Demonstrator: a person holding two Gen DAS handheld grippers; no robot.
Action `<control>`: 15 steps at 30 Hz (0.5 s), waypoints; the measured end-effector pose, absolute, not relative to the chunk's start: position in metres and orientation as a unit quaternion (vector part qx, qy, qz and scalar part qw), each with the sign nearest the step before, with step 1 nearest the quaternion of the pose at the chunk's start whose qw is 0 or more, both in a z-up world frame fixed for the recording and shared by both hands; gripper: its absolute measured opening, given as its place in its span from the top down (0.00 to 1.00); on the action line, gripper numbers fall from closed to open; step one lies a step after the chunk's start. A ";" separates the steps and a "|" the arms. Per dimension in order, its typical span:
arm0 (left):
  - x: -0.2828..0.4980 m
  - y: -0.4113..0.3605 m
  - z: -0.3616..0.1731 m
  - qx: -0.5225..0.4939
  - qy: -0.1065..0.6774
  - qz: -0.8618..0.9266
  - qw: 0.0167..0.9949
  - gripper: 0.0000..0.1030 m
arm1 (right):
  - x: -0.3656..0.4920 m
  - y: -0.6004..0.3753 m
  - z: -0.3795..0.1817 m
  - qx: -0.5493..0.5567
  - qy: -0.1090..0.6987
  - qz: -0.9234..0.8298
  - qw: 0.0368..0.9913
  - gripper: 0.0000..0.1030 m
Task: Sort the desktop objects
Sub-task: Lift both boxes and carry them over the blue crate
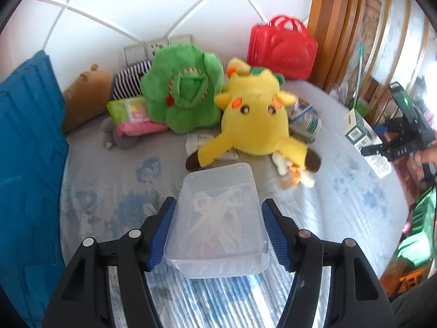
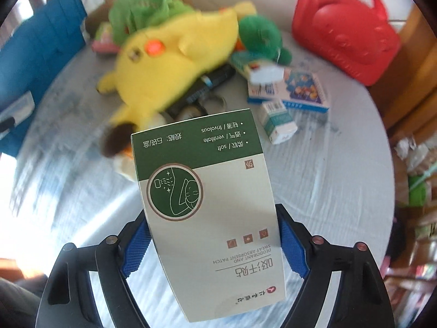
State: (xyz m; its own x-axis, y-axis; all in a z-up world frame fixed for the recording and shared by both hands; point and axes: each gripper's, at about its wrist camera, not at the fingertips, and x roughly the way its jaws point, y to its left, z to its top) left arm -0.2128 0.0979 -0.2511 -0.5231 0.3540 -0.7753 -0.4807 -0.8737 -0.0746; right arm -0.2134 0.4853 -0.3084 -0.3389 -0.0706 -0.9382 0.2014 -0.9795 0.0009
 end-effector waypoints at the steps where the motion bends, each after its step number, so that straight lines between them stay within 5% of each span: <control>1: -0.209 0.092 -0.244 -0.421 0.068 0.872 0.241 0.39 | -0.207 0.476 -0.295 0.562 0.053 -0.822 0.077 0.19; 15: -0.157 -0.062 -0.082 -0.313 0.024 0.912 0.264 0.39 | -0.164 0.249 -0.142 0.453 0.066 -0.885 0.085 0.19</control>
